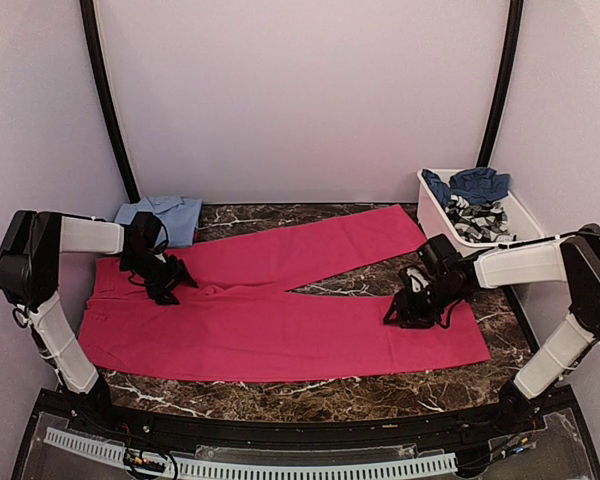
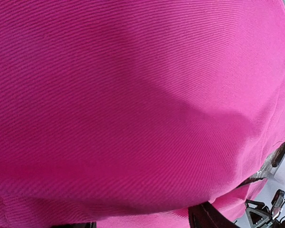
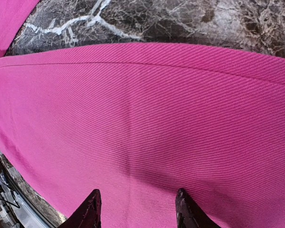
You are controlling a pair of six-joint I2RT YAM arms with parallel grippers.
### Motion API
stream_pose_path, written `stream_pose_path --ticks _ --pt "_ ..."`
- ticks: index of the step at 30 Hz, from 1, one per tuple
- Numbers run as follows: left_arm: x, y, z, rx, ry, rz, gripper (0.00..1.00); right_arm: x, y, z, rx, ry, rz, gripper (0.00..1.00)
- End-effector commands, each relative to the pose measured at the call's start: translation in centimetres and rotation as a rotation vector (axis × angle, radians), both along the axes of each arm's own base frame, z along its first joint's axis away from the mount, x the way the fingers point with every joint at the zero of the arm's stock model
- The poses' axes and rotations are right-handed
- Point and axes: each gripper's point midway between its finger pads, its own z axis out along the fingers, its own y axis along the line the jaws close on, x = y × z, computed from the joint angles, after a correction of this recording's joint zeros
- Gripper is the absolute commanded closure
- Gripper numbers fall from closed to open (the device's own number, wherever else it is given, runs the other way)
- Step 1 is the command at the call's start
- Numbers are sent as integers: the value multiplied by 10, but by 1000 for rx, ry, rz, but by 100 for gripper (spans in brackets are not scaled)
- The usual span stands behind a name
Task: Fold and stack the mixed laundry pile
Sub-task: Flatten out the crumpled trousers at the center of the board.
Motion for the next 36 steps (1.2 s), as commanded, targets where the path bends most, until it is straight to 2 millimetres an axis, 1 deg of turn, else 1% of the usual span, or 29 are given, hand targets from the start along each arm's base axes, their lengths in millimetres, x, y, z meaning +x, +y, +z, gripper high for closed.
stream_pose_path --ticks 1,2,3,4,8,10,12,13,14,15,16,17,18,19,20,21,22,23,24,25,26,27,28,29,30,31,32,35,36 --pt "-12 19 -1 101 -31 -77 33 -4 -9 -10 -38 39 -12 49" --pt "-14 22 11 114 -60 -80 33 -8 -11 -9 -36 47 -18 49" --pt "-24 27 10 144 -39 -88 32 -13 -12 -9 -31 55 -23 48" --pt "-30 31 14 164 -40 -85 32 -19 -13 -7 -16 59 -30 48" --pt "-63 40 10 198 24 -66 32 -47 -11 0 37 99 -29 48" --pt "-72 41 8 190 37 -54 32 -59 -10 5 38 103 -18 47" --pt "-72 37 12 168 9 -56 32 -71 -9 10 43 113 -5 47" --pt "-67 35 20 161 -34 -67 32 -74 -8 13 47 113 8 47" --pt "-56 22 33 122 -110 -98 32 -74 -6 20 53 97 17 48" --pt "-47 11 51 92 -205 -141 32 -71 -7 29 56 70 22 47" --pt "-31 -13 73 47 -322 -202 32 -66 -7 38 51 37 19 47" --pt "-28 -37 85 33 -381 -284 31 -58 -7 49 52 -9 23 46" --pt "-11 -53 110 25 -467 -322 29 -49 -7 60 55 -51 21 45" --pt "-7 -72 101 30 -446 -384 29 -39 -8 71 53 -89 13 44" --pt "10 -86 123 20 -489 -408 29 -29 -10 79 48 -128 10 44" --pt "25 -110 125 -5 -494 -466 31 -18 -11 88 41 -170 5 44" --pt "32 -121 122 -11 -491 -496 32 -8 -12 94 33 -201 1 43" --pt "44 -142 120 -25 -490 -534 33 3 -13 98 27 -229 2 43" --pt "50 -151 101 -20 -451 -557 33 13 -15 99 14 -246 -5 44" --pt "56 -167 108 -28 -473 -584 33 20 -17 97 -3 -249 -3 44" --pt "60 -173 92 -14 -444 -604 33 28 -18 94 -18 -252 0 44" --pt "64 -182 95 -4 -452 -620 33 35 -16 91 -28 -254 8 44" --pt "65 -187 79 2 -424 -635 32 41 -14 87 -35 -256 19 44" --pt "65 -193 77 -3 -421 -647 32 46 -12 85 -39 -256 28 44" --pt "65 -194 62 0 -389 -647 32 50 -10 81 -48 -250 35 44" --pt "65 -194 55 4 -374 -647 31 54 -8 78 -52 -247 42 44" --pt "63 -192 40 11 -338 -641 31 58 -5 76 -47 -245 50 44" --pt "54 -174 5 80 -225 -606 31 63 2 65 -37 -223 75 45" --pt "46 -166 -9 82 -174 -577 31 62 3 60 -31 -208 84 45"
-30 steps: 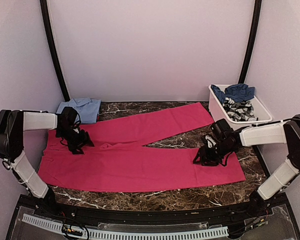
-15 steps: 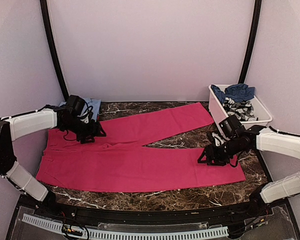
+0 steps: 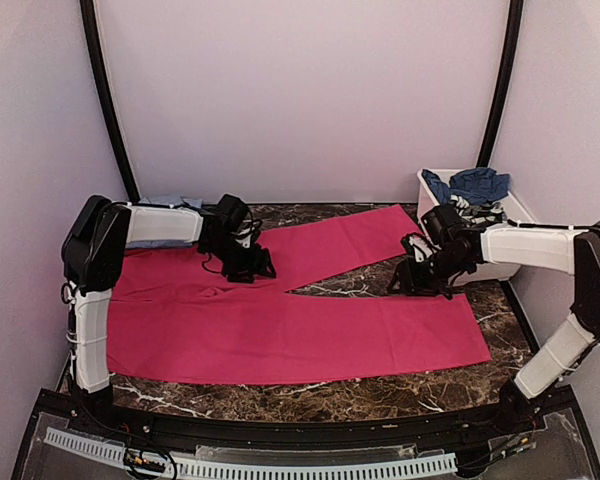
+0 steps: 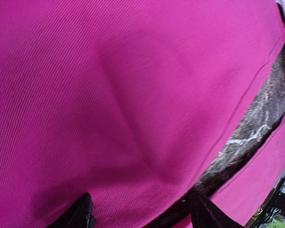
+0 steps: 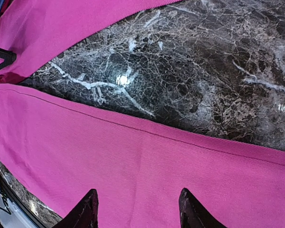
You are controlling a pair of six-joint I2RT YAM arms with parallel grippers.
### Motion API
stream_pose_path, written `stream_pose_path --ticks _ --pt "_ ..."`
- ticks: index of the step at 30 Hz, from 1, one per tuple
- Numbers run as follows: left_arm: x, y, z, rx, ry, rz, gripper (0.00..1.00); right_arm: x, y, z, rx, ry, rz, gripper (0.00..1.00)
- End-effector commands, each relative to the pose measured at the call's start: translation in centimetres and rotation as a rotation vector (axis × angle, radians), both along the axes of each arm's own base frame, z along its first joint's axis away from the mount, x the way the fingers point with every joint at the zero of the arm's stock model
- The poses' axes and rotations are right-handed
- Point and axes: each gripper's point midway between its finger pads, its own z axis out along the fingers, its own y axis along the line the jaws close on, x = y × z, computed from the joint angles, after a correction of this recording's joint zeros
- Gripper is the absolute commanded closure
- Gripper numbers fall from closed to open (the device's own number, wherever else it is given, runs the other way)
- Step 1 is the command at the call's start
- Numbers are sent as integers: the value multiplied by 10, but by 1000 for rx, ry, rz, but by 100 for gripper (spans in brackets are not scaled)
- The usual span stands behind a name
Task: Fold and stack the mixed laundry pile
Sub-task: Flatten out the crumpled trousers at the center of the board.
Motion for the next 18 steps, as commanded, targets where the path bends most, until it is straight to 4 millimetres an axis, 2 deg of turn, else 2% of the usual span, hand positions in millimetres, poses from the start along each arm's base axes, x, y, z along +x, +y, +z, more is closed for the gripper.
stream_pose_path --ticks 1,4,10,14,18 --pt "-20 28 -29 80 124 79 31 12 12 -1 25 -30 56 46" --pt "-49 44 -52 109 201 102 32 -1 15 -18 40 16 67 46" --pt "-91 73 -63 173 234 113 32 -55 30 -67 58 166 92 47" --pt "-96 88 -54 201 212 113 32 -87 36 -85 61 244 88 48" --pt "-80 91 -27 202 127 94 32 -107 43 -77 88 269 109 48"
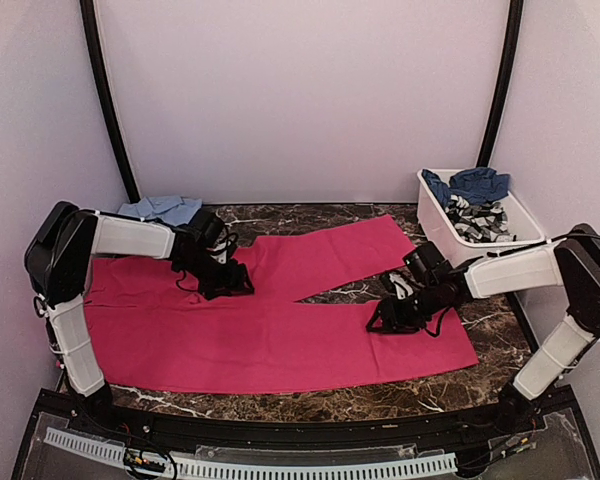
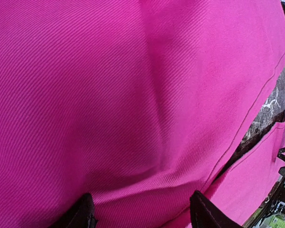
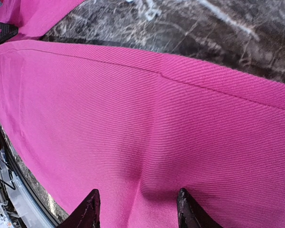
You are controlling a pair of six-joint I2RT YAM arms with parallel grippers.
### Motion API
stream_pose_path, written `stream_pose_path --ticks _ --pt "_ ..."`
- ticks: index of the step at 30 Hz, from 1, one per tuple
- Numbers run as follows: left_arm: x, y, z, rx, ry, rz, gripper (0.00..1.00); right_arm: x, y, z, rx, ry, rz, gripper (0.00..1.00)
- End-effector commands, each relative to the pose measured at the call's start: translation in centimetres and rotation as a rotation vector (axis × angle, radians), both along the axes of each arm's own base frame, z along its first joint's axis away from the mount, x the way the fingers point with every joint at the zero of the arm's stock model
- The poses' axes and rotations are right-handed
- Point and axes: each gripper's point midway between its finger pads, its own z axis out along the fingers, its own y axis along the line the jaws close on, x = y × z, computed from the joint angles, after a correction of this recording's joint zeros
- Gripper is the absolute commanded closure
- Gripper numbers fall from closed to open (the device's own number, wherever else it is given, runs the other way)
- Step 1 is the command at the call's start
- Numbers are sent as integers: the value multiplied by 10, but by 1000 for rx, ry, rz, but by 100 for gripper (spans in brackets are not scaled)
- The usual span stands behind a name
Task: Fold and stack the mixed laundry pile
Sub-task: Flatten out the crumpled trousers at the center of the board.
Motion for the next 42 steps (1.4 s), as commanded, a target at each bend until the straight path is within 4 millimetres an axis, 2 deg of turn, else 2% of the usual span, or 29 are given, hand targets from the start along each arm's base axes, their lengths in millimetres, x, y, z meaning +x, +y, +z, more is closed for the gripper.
stream_pose_path --ticks 1,4,5,6,7,8,9,10,11,12,13,14,15,18,22,25,27,28,30,31,32,33,34,35,36,37,39,42 --pt "-16 34 0 155 49 -16 32 -47 -6 -15 -29 155 -2 48" --pt "5 10 35 125 -75 -91 30 -50 -6 6 -6 137 -1 48" --pt "15 -5 52 101 -133 -119 30 -50 -7 15 -3 120 -2 48" --pt "23 -15 57 90 -170 -140 29 -47 -10 23 -11 97 -10 48" --pt "32 -30 72 61 -211 -163 29 -45 -14 32 -20 72 -14 48" --pt "38 -38 68 56 -216 -180 29 -40 -18 39 -31 41 -24 47" --pt "49 -51 82 36 -255 -189 29 -34 -24 46 -48 12 -39 46" --pt "53 -56 67 49 -229 -201 29 -26 -31 52 -62 -15 -55 46" --pt "63 -68 79 33 -262 -214 29 -20 -36 56 -69 -34 -67 46" --pt "65 -74 63 47 -240 -231 29 -13 -40 61 -71 -55 -73 46" --pt "70 -87 73 31 -263 -249 29 -6 -44 65 -70 -75 -82 46" --pt "71 -93 56 42 -240 -269 29 1 -46 70 -64 -92 -86 46" --pt "74 -105 64 31 -261 -288 29 7 -49 74 -65 -108 -89 46" --pt "78 -129 46 34 -252 -339 29 30 -54 95 -60 -176 -103 46" --pt "66 -151 16 79 -217 -428 30 60 -65 118 -64 -258 -131 46" --pt "44 -160 -10 135 -174 -514 30 80 -65 130 -51 -297 -134 46" --pt "25 -165 -20 150 -151 -587 31 94 -62 140 -47 -326 -133 46" --pt "9 -167 -30 152 -118 -621 31 100 -59 143 -43 -338 -126 46" --pt "-16 -162 -44 176 -64 -679 33 114 -56 149 -46 -360 -127 46" --pt "-24 -160 -44 185 -56 -702 34 122 -53 149 -44 -364 -122 46" --pt "-40 -153 -55 198 -20 -723 35 129 -50 151 -36 -372 -114 46" --pt "-44 -153 -48 188 -31 -734 36 135 -46 150 -33 -373 -106 46" --pt "-58 -146 -57 176 4 -751 37 142 -42 150 -27 -377 -98 46" --pt "-61 -146 -48 161 -7 -756 37 149 -38 147 -18 -375 -88 46" --pt "-71 -140 -53 155 16 -762 37 157 -33 144 -9 -374 -78 46" --pt "-75 -137 -49 151 12 -767 37 165 -27 140 0 -369 -69 47" --pt "-77 -139 -37 121 -11 -778 36 177 -14 129 25 -345 -50 47" --pt "-67 -145 -11 95 -88 -751 32 187 7 99 27 -303 -6 48"
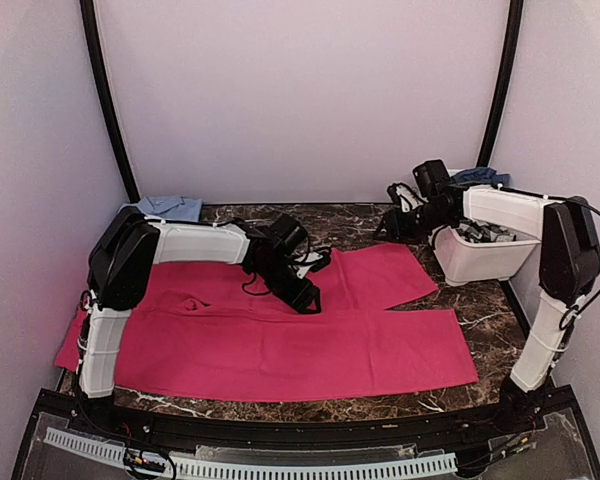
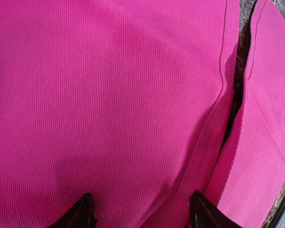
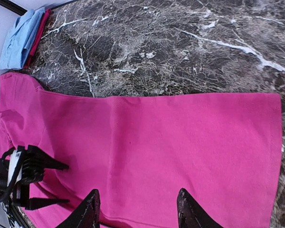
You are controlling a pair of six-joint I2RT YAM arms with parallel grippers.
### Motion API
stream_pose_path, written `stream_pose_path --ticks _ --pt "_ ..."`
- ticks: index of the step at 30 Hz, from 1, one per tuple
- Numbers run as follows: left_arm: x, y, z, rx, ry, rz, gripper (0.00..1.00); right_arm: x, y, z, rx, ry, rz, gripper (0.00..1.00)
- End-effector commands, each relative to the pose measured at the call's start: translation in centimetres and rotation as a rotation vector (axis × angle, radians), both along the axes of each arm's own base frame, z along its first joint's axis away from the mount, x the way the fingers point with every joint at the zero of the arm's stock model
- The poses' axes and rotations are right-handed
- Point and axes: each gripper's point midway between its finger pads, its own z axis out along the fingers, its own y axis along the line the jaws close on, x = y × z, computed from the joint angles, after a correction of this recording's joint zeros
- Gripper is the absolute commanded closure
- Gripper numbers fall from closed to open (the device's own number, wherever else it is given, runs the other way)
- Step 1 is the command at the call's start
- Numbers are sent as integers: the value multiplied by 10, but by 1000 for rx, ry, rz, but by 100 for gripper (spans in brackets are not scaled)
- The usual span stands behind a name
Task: Fold and stack the mixed laundry pile
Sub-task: Flatten out the crumpled trousers at the center of the board.
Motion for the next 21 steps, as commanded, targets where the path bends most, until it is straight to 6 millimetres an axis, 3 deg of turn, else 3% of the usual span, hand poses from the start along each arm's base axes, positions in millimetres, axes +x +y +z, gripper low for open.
stream_pose_path --ticks 1,4,6,7,8,9,10,11,12,13,16,17,18,21 --pt "-22 20 9 38 75 14 31 17 33 -30 17 15 85 49" --pt "4 24 51 -58 22 99 28 22 40 -58 -24 44 100 50" --pt "29 42 93 -151 -11 205 27 26 39 -70 -43 49 91 51" --pt "47 66 96 -165 6 308 27 28 38 -73 -54 47 88 51" --pt "58 77 118 -215 -28 359 27 30 37 -79 -71 52 86 51" --pt "71 105 117 -233 0 457 27 31 34 -84 -91 61 82 51" --pt "80 119 137 -275 -42 505 27 32 30 -91 -116 71 74 51" --pt "93 151 133 -265 -45 612 25 32 25 -98 -135 82 67 51" --pt "98 165 148 -290 -76 665 25 31 21 -104 -148 96 58 51" --pt "109 198 144 -258 -100 768 24 31 15 -110 -161 111 43 51" --pt "115 269 143 -218 -82 1013 23 28 -6 -121 -184 159 -18 51" --pt "117 303 134 -185 -81 1109 23 25 -12 -123 -188 170 -31 51" --pt "117 317 136 -192 -82 1162 22 21 -17 -124 -194 178 -41 50" --pt "110 375 118 -154 -49 1341 22 7 -31 -123 -211 200 -74 49"
